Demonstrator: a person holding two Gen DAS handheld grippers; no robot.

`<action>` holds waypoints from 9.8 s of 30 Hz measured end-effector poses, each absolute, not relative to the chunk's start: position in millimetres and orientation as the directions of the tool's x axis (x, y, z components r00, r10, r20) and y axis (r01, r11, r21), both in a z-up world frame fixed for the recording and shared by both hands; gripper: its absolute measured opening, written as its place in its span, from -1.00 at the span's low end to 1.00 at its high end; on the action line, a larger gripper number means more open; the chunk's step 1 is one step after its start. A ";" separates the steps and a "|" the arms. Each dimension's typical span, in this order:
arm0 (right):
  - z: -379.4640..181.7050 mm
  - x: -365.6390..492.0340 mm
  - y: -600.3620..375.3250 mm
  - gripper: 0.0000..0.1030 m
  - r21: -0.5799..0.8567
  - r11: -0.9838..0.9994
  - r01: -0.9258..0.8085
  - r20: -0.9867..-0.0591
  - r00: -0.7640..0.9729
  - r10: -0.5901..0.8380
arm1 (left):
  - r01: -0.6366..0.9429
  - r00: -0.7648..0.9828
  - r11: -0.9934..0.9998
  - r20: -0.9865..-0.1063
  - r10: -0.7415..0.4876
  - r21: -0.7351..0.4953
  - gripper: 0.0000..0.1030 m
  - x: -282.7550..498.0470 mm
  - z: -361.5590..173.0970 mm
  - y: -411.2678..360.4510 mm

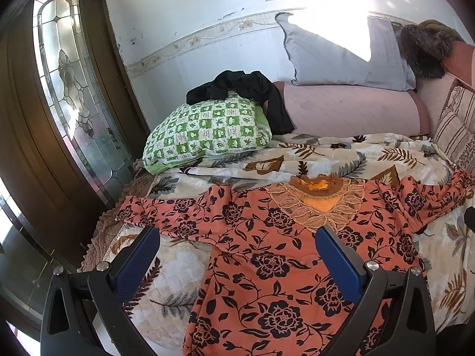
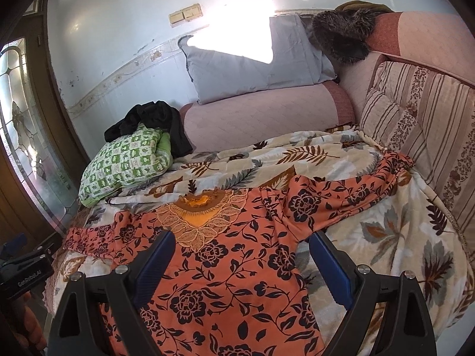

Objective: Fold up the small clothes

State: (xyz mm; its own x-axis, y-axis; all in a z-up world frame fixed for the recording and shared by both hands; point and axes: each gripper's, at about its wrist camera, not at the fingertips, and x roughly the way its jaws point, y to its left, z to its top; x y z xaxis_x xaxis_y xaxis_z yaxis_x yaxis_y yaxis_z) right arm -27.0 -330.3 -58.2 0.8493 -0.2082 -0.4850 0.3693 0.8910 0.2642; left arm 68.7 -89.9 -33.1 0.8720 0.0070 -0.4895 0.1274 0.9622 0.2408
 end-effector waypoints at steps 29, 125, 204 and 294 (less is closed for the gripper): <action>-225.4 15.0 -729.2 0.32 0.767 0.257 0.588 -0.518 0.804 -0.292 | 0.344 0.646 0.939 -0.726 -0.237 0.000 1.00 207.1 -226.2 -170.0; -248.4 182.6 -412.7 -0.22 0.564 0.681 0.467 -0.709 0.697 0.110 | 0.356 0.495 0.923 -0.809 -0.317 -0.145 -0.80 299.0 -253.8 -90.8; -237.9 201.0 -364.8 0.07 0.566 0.775 0.282 -0.643 0.739 0.201 | -0.454 0.676 0.599 -0.693 -0.251 -0.660 0.21 376.5 -270.0 320.5; -206.2 148.4 -473.3 -0.85 0.509 0.735 0.448 -0.632 0.774 -0.034 | 0.067 0.696 0.989 -0.704 -0.142 -0.134 0.51 273.3 -219.0 -31.8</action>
